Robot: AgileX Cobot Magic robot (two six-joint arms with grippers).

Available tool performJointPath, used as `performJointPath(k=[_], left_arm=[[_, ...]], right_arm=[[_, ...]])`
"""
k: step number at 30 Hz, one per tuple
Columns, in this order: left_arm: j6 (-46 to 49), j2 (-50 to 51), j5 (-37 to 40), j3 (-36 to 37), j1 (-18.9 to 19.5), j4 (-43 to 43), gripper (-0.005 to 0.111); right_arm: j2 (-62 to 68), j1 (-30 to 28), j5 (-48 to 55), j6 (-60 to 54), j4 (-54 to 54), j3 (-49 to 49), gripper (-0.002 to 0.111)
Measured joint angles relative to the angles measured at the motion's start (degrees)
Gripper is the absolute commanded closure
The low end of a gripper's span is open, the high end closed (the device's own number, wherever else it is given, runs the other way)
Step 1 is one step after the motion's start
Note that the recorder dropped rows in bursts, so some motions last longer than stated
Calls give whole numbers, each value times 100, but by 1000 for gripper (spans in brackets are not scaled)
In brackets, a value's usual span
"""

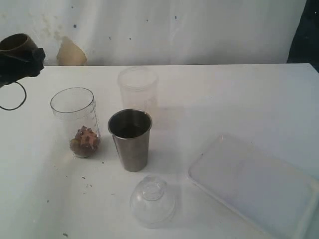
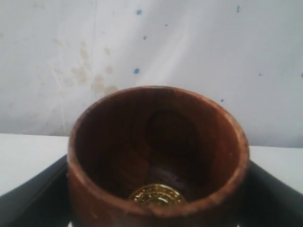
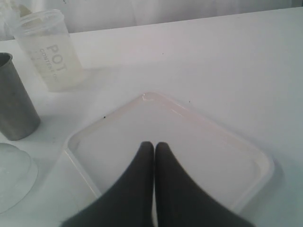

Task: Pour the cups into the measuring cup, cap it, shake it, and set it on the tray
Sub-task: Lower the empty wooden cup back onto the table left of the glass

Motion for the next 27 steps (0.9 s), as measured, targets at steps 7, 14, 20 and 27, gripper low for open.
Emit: performJointPath(k=[7, 14, 20, 27], left_arm=[[625, 708, 105, 0, 157, 83, 107], [649, 1623, 94, -2, 157, 220, 76], [390, 1723, 9, -12, 157, 571, 34], [337, 1723, 5, -12, 157, 852, 18]], right_arm=[[0, 0, 0, 0, 0, 0, 108], [0, 0, 0, 0, 0, 0, 108], [0, 0, 0, 0, 0, 0, 108], [0, 0, 0, 0, 0, 0, 108]])
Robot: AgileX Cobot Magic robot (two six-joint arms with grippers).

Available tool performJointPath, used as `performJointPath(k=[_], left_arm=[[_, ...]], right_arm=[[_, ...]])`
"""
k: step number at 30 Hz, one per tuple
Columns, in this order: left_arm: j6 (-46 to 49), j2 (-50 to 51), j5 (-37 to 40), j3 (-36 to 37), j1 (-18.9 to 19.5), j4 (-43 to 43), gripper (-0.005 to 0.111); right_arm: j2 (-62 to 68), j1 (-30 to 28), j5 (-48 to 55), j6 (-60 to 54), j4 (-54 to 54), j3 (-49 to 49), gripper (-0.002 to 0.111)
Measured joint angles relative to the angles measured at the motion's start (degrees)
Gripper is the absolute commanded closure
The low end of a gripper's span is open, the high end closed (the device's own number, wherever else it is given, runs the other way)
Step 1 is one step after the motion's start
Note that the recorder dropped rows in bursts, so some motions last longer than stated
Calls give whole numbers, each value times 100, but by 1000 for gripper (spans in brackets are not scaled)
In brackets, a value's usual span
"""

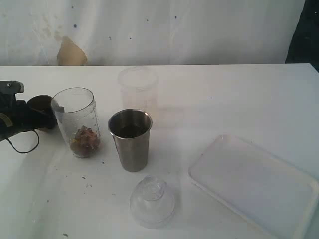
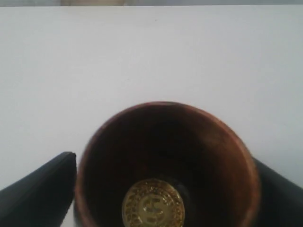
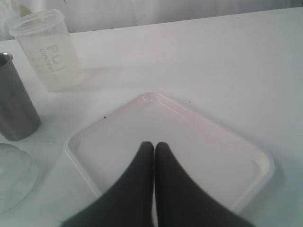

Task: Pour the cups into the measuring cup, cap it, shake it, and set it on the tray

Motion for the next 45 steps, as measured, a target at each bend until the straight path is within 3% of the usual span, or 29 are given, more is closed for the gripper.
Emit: performJointPath(k=[5, 20, 22, 24, 28, 35, 45], left_arm=[[-68, -12, 210, 0, 0, 29, 12], [-180, -1327, 1171, 0, 0, 92, 13], [-205, -1558, 1231, 0, 0, 92, 20], [-342, -1791, 1348, 0, 0, 92, 39], [-721, -2185, 1782, 0, 0, 92, 107], [-1158, -3060, 2437, 367, 0, -8, 107], [-1718, -5121, 1561, 2089, 0, -32, 107]], right_arm=[[0, 0, 0, 63, 0, 0, 108], [0, 0, 0, 63, 0, 0, 108], [0, 0, 0, 63, 0, 0, 108], [0, 0, 0, 63, 0, 0, 108], [0, 0, 0, 63, 0, 0, 108], [0, 0, 0, 63, 0, 0, 108], [0, 0, 0, 63, 0, 0, 108]])
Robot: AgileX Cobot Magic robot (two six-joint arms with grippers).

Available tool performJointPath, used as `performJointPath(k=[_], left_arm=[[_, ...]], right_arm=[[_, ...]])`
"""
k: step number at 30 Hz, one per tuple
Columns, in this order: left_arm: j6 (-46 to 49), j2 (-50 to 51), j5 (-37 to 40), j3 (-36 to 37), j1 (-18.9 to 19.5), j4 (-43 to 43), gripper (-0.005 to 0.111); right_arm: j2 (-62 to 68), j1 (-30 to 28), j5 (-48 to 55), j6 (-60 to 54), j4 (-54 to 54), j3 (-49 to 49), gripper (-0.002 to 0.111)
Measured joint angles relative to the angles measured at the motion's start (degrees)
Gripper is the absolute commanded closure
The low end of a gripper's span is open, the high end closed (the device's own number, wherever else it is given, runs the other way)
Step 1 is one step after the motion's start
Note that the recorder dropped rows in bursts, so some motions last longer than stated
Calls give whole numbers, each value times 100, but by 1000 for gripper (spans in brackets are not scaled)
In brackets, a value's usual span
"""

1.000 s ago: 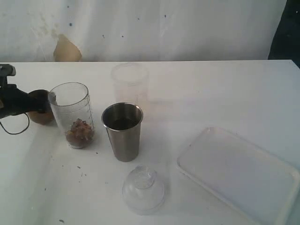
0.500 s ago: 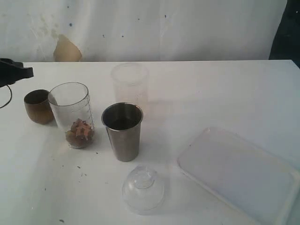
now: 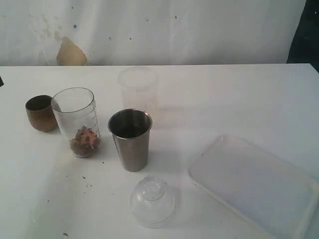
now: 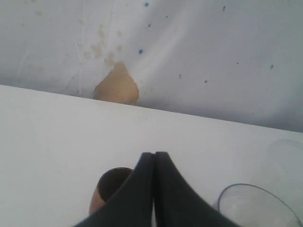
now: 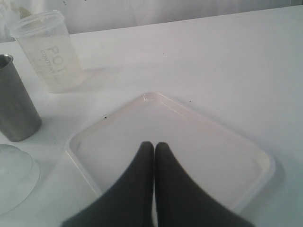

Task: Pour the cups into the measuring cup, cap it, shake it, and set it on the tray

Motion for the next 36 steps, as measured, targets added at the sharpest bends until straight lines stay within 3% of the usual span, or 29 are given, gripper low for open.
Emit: performJointPath(k=[12, 20, 27, 36], left_arm=[[-438, -2928, -178, 1665, 0, 0, 107], [-1267, -4041, -177, 2276, 0, 11, 107], [-1398, -5038, 365, 2485, 0, 4, 107], [695, -6046, 1348, 2485, 0, -2101, 107]], right_arm=[[0, 0, 0, 0, 0, 0, 108], [0, 0, 0, 0, 0, 0, 108], [0, 0, 0, 0, 0, 0, 108], [0, 0, 0, 0, 0, 0, 108]])
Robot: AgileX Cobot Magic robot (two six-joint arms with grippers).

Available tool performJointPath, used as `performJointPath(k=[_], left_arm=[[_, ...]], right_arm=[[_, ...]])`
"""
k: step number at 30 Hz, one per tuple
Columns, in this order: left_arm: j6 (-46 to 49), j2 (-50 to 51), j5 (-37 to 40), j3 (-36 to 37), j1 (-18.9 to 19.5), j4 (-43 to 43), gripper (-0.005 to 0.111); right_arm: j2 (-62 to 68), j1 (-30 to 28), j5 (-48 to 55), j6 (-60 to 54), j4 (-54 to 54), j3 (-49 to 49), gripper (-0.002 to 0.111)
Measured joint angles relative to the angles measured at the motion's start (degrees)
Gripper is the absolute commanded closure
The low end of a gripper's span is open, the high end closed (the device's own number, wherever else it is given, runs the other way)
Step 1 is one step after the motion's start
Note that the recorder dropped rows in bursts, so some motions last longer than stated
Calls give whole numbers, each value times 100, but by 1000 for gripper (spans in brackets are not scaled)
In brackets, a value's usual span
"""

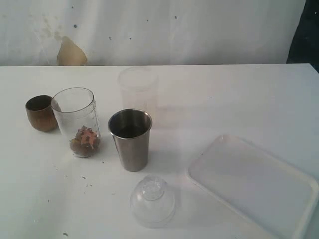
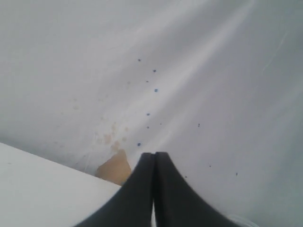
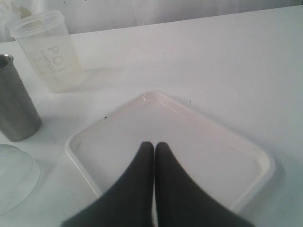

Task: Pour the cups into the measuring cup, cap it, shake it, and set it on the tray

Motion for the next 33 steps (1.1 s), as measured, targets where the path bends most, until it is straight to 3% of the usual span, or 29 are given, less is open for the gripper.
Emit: performJointPath(k=[7, 13, 33], left_arm=[[1627, -687, 1242, 11, 0, -1079, 107], [1977, -702, 2047, 182, -64, -764, 107], [1778, -702, 2207, 182, -274, -455, 107]], right_arm=[[0, 0, 0, 0, 0, 0, 108], [0, 0, 0, 0, 0, 0, 108], [0, 0, 0, 0, 0, 0, 108]])
